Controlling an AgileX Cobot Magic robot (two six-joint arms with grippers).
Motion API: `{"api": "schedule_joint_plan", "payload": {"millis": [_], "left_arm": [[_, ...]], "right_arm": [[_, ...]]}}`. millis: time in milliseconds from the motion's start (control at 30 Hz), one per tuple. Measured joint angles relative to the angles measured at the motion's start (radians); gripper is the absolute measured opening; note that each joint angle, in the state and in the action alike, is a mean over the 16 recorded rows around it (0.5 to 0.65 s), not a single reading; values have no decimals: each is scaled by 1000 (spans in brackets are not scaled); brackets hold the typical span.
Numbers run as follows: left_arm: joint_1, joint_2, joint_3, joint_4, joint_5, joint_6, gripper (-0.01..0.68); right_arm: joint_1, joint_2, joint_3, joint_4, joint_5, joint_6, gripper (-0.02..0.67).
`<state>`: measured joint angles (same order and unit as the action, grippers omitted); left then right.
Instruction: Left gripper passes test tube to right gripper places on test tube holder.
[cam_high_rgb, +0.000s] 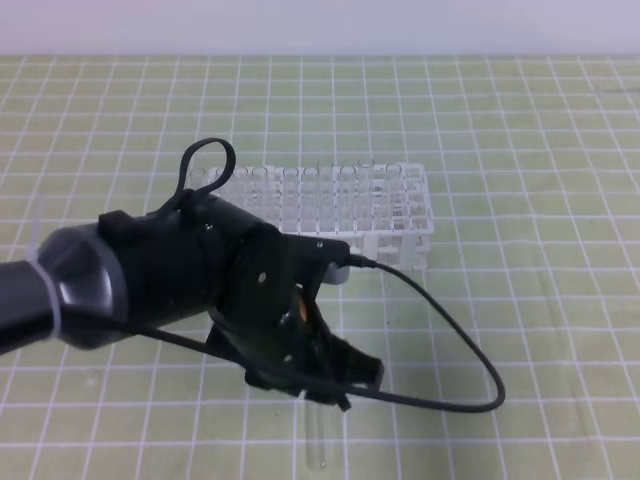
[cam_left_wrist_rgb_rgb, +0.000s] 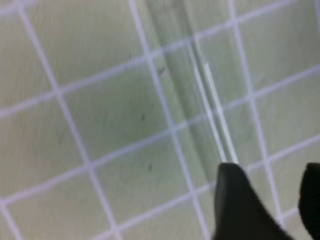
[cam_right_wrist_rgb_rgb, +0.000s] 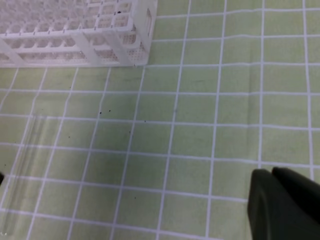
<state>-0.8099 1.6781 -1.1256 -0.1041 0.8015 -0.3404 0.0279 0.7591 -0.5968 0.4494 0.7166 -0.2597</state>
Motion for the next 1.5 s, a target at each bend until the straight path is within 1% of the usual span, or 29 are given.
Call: {"api": "schedule_joint_plan", "payload": {"millis": [300, 467, 733, 967, 1500], "left_arm": [[-17, 12, -6, -1, -24, -26, 38], [-38, 27, -33, 16, 27, -68, 38], [-67, 97, -116, 57, 129, -127, 38], [-69, 157, -168, 94, 193, -145, 38], [-69, 206, -177, 130, 193, -167, 38]], "right_arm": [[0, 0, 0, -1, -3, 0, -2], [0, 0, 0, -1, -4, 0, -2], [0, 0, 0, -1, -6, 0, -2], [0, 0, 0, -1, -4, 0, -2], [0, 0, 0, 1, 0, 0, -2]]}}
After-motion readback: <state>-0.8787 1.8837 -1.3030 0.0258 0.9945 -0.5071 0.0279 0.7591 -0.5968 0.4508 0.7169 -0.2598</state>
